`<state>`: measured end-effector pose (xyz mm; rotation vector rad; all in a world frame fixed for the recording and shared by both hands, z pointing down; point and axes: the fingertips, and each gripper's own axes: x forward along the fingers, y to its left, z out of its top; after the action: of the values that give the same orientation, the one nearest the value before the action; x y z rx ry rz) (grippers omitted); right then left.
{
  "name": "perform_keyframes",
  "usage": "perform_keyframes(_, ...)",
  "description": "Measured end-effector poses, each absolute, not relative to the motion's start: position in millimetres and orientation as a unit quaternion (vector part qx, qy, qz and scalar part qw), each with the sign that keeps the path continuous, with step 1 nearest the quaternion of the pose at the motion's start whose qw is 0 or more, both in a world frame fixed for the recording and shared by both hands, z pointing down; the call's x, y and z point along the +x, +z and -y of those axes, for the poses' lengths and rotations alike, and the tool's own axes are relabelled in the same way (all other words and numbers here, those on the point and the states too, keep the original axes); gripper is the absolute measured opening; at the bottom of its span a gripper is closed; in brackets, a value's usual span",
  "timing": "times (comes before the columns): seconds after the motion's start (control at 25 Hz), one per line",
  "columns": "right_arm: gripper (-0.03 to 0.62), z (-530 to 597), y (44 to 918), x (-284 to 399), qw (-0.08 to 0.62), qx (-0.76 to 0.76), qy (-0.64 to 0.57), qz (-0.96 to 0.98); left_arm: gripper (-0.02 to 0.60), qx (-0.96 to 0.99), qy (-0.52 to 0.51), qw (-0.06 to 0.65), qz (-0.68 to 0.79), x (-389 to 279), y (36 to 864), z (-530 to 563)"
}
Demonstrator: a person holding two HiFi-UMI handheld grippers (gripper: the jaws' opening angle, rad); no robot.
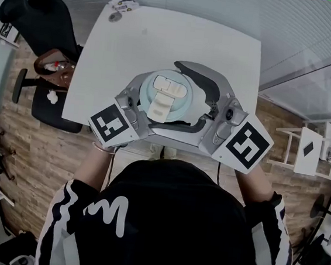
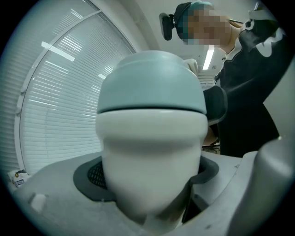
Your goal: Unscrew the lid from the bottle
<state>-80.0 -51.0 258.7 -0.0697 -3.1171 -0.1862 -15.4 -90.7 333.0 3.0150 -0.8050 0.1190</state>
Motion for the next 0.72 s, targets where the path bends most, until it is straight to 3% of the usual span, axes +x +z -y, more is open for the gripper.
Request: perform_keyframes(0.72, 0.442, 39, 243, -64, 0.004, -0.159, -0.094, 0.983, 0.454, 0.986, 0.015, 0.028, 0.164, -8, 311, 69)
